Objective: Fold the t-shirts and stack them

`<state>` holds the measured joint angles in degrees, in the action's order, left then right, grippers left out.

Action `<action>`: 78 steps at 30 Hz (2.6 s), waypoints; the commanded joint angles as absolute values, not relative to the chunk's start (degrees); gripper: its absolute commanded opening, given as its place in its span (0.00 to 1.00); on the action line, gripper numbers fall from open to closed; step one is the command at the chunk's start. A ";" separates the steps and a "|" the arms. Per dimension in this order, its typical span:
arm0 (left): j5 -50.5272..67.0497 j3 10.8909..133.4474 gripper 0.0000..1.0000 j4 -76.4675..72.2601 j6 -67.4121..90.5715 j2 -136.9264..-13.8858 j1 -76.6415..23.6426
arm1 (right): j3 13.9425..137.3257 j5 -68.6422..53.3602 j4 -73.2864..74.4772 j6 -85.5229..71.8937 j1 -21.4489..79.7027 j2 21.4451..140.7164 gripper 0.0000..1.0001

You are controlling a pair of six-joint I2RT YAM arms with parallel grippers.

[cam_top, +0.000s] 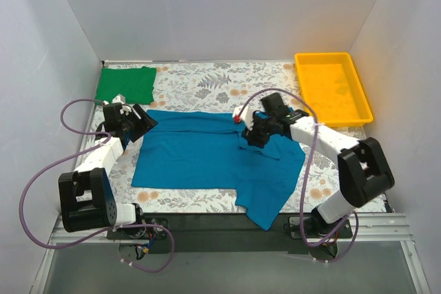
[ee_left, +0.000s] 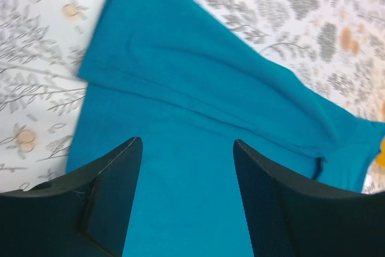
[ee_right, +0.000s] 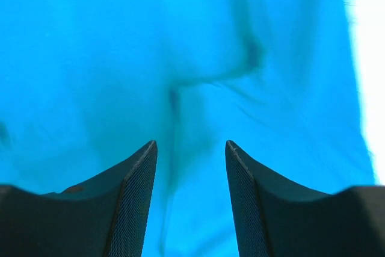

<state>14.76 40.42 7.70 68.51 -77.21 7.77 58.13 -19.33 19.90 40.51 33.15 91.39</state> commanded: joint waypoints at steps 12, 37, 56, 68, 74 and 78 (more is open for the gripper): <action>22.41 47.36 0.46 2.20 66.71 -82.23 7.91 | 71.50 -25.66 13.27 18.29 8.79 101.57 0.32; 18.19 64.77 0.16 7.03 65.57 -110.13 6.50 | 79.80 -14.33 18.28 19.07 6.94 114.60 0.01; 18.46 74.61 0.17 11.07 68.03 -119.08 4.66 | 96.67 -4.05 21.97 19.69 6.94 127.87 0.01; 19.07 73.75 0.31 6.16 68.03 -110.43 4.13 | 101.69 -16.41 23.64 23.37 7.47 123.07 0.13; 16.09 68.04 0.55 4.57 66.45 -91.81 4.22 | 95.21 -19.51 23.82 26.18 11.07 112.09 0.39; 12.49 56.30 0.81 6.41 66.79 -78.34 4.74 | 85.45 -25.81 26.44 31.97 14.50 102.50 0.46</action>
